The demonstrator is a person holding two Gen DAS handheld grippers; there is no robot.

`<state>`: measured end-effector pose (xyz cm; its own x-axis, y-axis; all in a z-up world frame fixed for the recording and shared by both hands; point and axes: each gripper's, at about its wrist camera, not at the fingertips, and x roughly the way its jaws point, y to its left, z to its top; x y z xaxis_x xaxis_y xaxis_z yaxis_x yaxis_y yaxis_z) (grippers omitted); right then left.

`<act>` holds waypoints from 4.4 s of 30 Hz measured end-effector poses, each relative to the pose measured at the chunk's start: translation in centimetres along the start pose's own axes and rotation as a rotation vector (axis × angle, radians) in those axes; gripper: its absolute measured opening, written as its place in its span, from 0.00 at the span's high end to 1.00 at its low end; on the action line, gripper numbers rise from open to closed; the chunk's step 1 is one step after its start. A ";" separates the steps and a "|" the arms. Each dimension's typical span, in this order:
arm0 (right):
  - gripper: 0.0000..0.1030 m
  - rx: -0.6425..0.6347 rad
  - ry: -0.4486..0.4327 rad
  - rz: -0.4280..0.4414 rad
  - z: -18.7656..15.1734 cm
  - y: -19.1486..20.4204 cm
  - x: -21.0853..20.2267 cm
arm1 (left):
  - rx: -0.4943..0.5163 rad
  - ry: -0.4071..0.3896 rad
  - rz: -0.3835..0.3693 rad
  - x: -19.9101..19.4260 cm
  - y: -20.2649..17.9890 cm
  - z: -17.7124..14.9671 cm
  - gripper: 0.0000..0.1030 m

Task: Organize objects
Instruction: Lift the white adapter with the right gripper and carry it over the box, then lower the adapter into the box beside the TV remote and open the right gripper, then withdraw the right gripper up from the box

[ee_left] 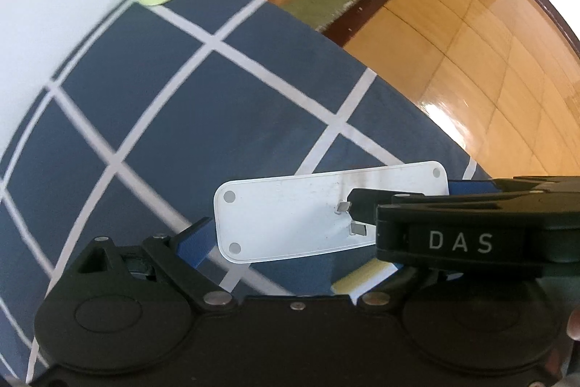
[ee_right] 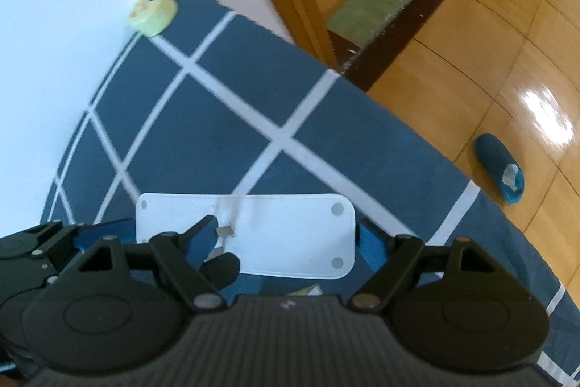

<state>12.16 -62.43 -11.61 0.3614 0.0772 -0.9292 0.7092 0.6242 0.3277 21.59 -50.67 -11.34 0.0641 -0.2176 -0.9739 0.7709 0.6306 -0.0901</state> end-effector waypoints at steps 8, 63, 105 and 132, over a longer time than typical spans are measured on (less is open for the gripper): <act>0.21 -0.110 -0.016 0.061 -2.9 3.7 -3.2 | -0.097 -0.052 0.060 -5.2 1.4 -4.0 0.08; 0.21 -0.778 0.284 0.199 -35.8 27.1 -0.6 | -0.843 -0.057 0.231 -15.5 16.0 -43.4 0.09; 0.20 -0.740 0.314 0.088 -35.2 27.3 5.5 | -0.790 -0.002 0.133 -10.2 19.2 -43.5 0.09; 0.02 -0.707 0.087 0.199 -31.8 24.6 -7.7 | -0.772 -0.142 0.239 -19.7 13.8 -42.1 0.00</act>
<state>7.57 -22.93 -1.85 0.3725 0.2839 -0.8836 0.0652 0.9417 0.3300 4.26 -6.31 -2.21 0.2913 -0.0718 -0.9539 0.0765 0.9957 -0.0516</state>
